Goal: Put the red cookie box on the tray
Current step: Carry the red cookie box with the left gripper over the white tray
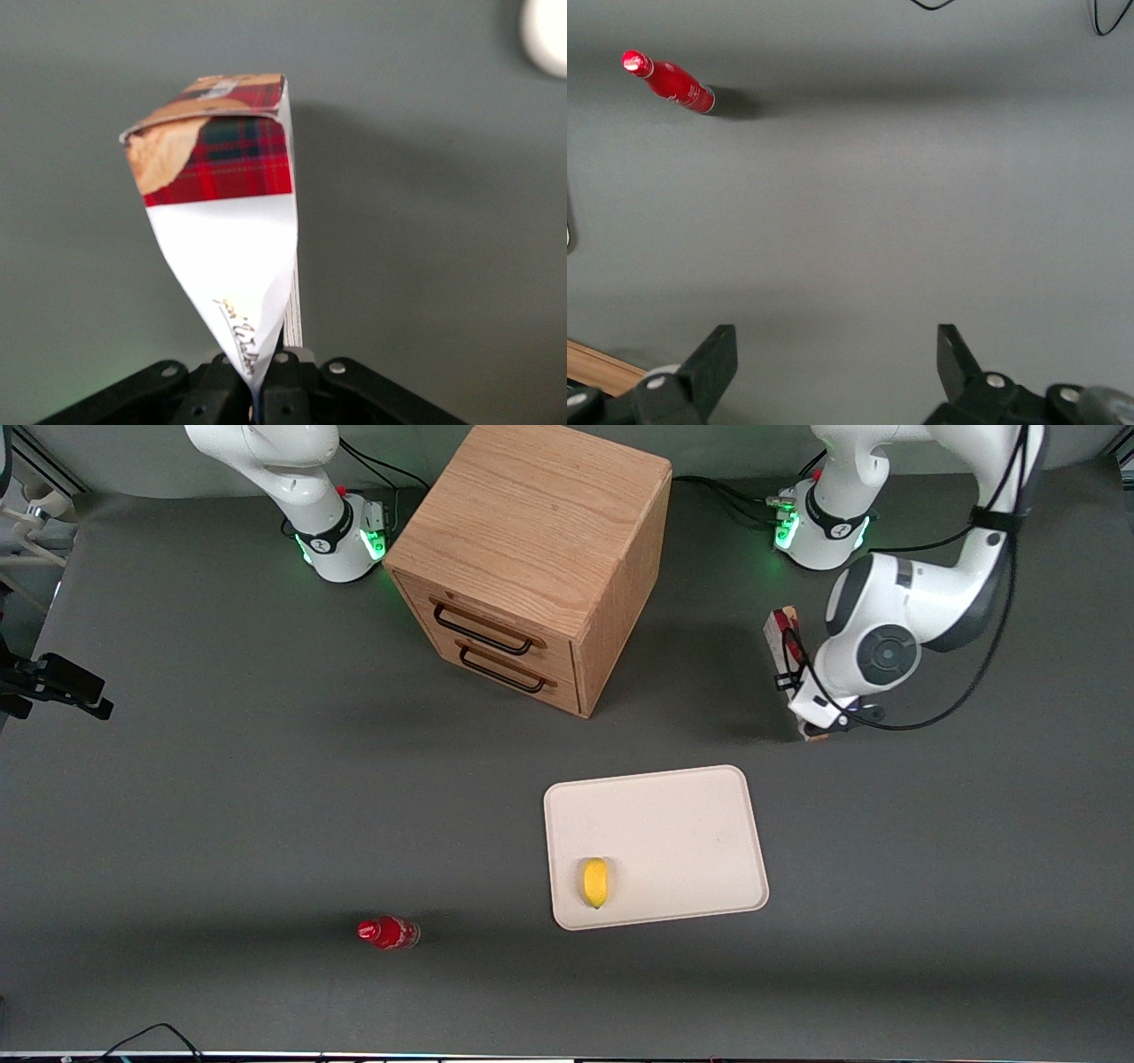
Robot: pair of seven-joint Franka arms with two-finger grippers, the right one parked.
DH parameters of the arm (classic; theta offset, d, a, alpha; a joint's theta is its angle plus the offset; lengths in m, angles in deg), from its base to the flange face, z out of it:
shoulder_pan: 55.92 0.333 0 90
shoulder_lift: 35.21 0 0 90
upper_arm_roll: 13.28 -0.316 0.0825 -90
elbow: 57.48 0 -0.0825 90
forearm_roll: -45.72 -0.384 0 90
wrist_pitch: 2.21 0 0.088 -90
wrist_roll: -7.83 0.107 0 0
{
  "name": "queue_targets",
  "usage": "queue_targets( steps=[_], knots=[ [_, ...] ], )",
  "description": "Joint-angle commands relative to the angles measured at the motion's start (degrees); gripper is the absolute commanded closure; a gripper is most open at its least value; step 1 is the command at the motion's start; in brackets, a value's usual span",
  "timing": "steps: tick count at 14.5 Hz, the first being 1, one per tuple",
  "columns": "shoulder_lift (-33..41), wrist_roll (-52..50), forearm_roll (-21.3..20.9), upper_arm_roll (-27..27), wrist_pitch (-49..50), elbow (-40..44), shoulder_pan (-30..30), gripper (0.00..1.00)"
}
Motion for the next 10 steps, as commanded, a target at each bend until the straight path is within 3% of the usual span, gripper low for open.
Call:
queue_targets(
  steps=[1,5,10],
  knots=[
    [-0.64,0.46,0.39,-1.95,10.59,13.75,0.01,1.0],
    [-6.96,-0.24,-0.14,-2.13,21.49,34.23,0.1,1.0],
    [-16.53,-2.6,-0.23,1.28,22.92,50.34,-0.78,1.0]
  ],
)
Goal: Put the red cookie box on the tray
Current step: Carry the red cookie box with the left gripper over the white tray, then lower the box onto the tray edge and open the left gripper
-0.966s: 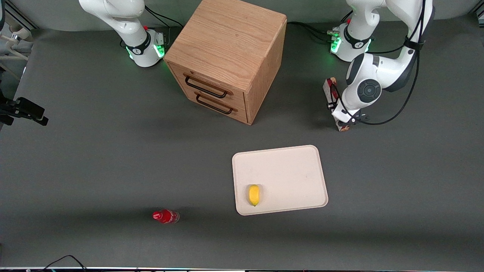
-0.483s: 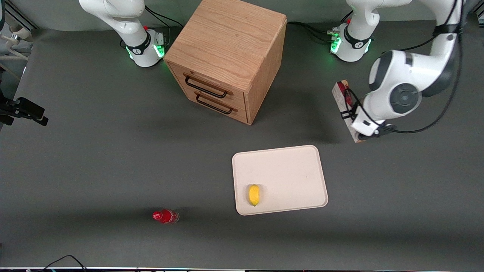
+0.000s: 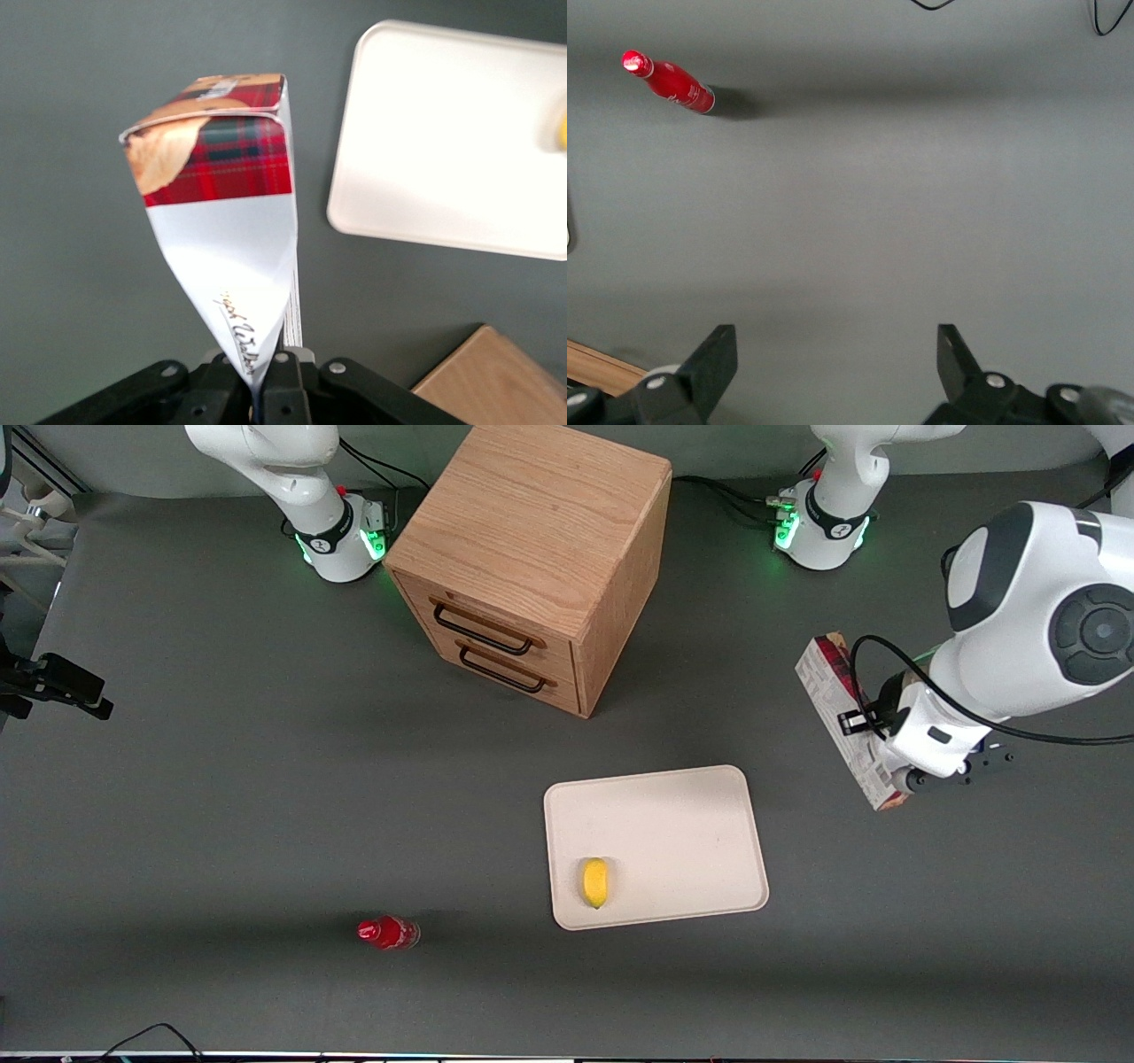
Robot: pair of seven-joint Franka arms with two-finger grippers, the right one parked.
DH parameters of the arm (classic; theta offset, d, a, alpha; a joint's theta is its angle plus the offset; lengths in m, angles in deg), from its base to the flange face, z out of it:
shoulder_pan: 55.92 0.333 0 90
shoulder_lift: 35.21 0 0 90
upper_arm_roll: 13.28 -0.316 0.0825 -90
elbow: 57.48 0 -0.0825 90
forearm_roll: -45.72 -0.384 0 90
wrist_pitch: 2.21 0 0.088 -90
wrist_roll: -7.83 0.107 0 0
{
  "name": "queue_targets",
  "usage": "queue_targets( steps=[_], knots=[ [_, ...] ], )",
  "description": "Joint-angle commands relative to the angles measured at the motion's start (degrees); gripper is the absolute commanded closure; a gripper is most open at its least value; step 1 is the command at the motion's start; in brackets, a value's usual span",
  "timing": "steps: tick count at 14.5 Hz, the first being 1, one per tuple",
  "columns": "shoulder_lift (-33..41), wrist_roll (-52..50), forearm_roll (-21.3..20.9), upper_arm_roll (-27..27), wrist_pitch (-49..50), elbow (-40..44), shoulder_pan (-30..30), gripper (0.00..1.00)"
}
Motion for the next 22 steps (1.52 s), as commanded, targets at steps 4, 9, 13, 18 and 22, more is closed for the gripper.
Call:
queue_targets(
  steps=[4,9,13,18,22],
  knots=[
    [-20.49,-5.78,-3.54,5.4,-3.96,15.54,-2.68,1.0],
    [-29.73,-5.43,-10.57,6.28,-15.86,15.02,-3.92,1.0],
    [-32.46,-5.08,-12.51,6.28,-16.48,14.58,-3.83,1.0],
    [-32.65,-5.79,-12.35,6.28,-17.63,12.12,-3.57,0.0],
    [-29.14,-5.0,-11.73,6.54,-6.6,14.74,-1.03,0.0]
  ],
)
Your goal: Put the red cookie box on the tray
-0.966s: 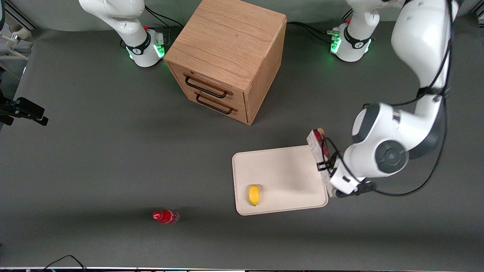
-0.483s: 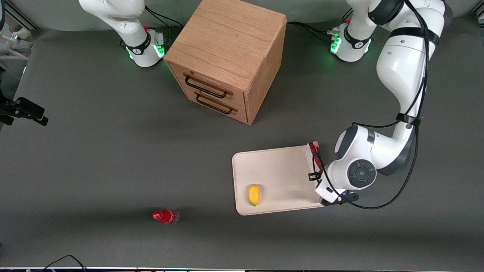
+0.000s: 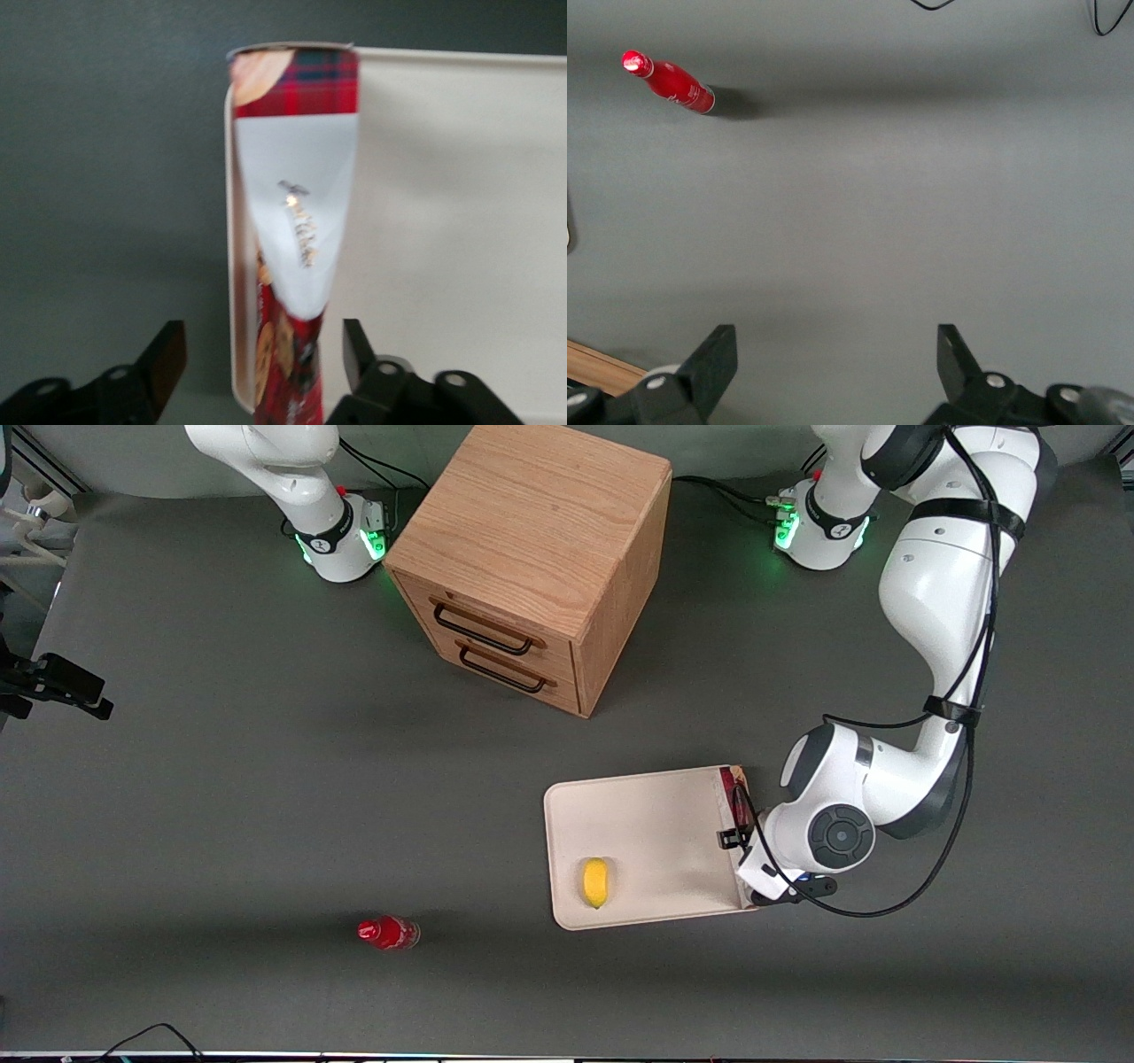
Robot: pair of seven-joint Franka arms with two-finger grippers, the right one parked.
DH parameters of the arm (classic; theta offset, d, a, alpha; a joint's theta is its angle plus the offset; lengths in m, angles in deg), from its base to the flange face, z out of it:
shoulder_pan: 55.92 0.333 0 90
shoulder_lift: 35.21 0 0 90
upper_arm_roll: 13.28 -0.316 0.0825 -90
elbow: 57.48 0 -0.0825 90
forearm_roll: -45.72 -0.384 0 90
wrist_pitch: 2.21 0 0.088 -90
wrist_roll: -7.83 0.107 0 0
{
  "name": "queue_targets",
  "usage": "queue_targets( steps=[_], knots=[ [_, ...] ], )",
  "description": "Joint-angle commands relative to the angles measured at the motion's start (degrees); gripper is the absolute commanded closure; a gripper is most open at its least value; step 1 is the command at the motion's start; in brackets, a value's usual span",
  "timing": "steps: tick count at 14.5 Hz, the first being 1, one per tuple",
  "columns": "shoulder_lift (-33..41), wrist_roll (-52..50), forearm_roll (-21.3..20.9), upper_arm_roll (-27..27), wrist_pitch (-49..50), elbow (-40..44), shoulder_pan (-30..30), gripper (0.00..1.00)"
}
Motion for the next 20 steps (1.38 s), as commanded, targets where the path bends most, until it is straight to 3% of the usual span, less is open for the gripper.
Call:
queue_targets(
  steps=[1,7,11,17,20],
  knots=[
    [4.2,-0.46,0.95,0.68,10.73,2.83,2.5,0.0],
    [18.43,4.27,3.24,-4.84,24.11,4.08,3.2,0.0],
    [28.79,15.6,7.1,-12.23,33.52,1.29,3.38,0.0],
    [52.0,22.12,9.04,-18.12,24.06,-27.53,2.85,0.0],
    [50.8,22.74,8.87,-19.01,25.27,-23.45,2.68,0.0]
  ],
)
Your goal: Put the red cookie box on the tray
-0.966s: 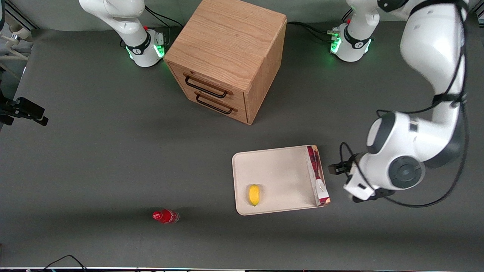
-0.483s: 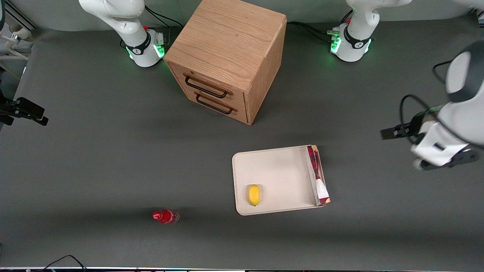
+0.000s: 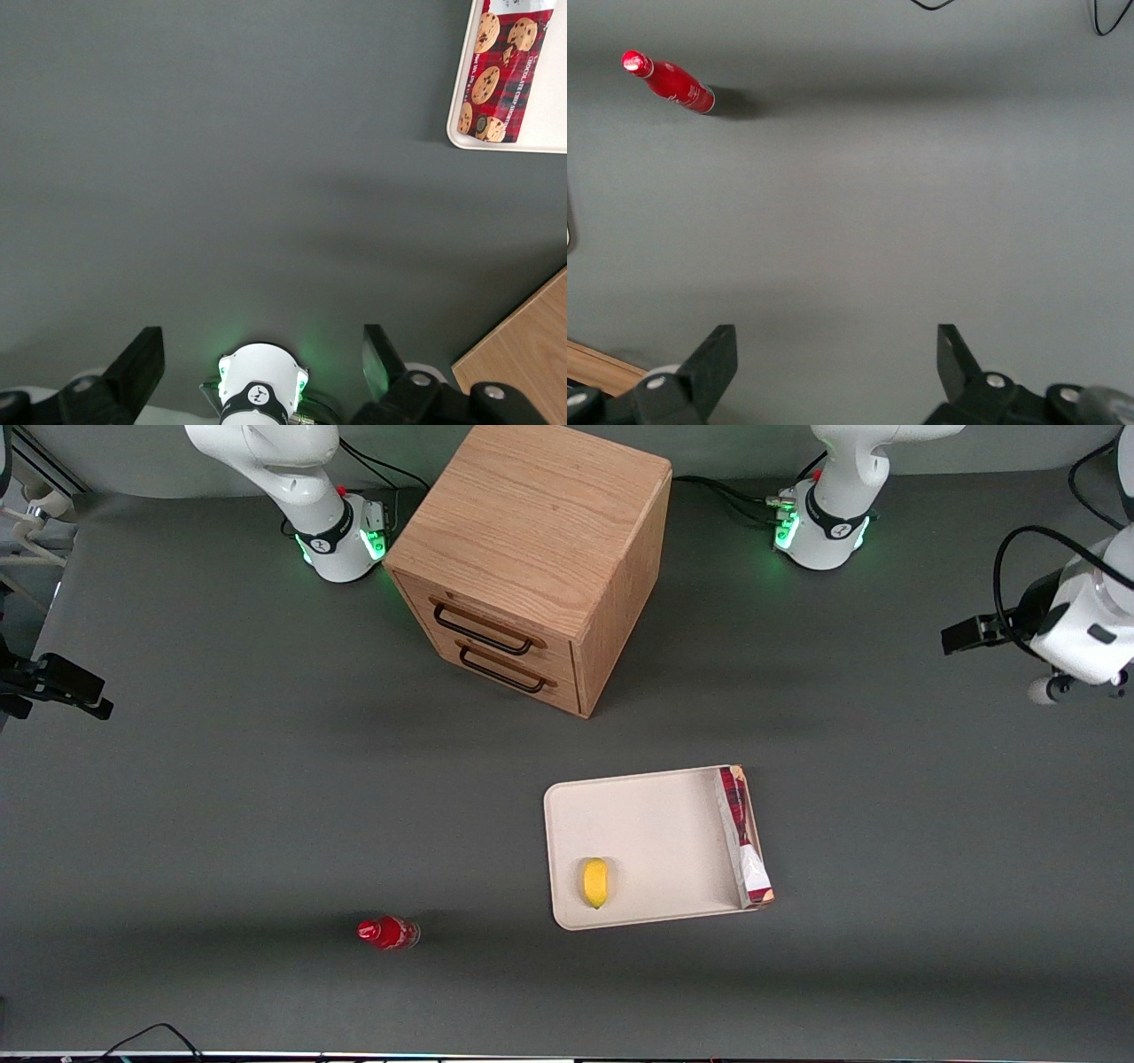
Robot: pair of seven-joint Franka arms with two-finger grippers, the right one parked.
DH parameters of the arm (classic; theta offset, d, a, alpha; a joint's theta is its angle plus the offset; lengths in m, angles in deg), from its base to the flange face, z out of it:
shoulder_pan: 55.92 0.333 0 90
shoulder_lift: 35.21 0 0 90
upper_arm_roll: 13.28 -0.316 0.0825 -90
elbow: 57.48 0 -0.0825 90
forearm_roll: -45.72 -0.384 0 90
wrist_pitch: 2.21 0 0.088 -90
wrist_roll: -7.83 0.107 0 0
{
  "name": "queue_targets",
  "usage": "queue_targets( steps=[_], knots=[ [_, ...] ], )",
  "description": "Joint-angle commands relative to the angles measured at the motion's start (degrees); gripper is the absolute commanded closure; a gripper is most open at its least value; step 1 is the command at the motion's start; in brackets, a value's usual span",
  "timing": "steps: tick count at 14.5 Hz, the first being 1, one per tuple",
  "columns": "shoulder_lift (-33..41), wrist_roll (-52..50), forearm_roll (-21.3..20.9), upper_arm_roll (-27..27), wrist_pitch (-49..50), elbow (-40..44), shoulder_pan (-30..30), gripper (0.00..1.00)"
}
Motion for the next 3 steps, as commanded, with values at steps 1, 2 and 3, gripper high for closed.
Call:
queue_targets(
  steps=[1,2,3],
  knots=[
    [-0.01,2.58,0.49,-1.55,0.68,1.85,-1.03,0.0],
    [-1.86,4.08,0.4,-2.07,2.09,4.48,-1.03,0.0],
    [-3.61,4.18,0.4,-2.08,3.32,7.46,-1.12,0.0]
  ],
)
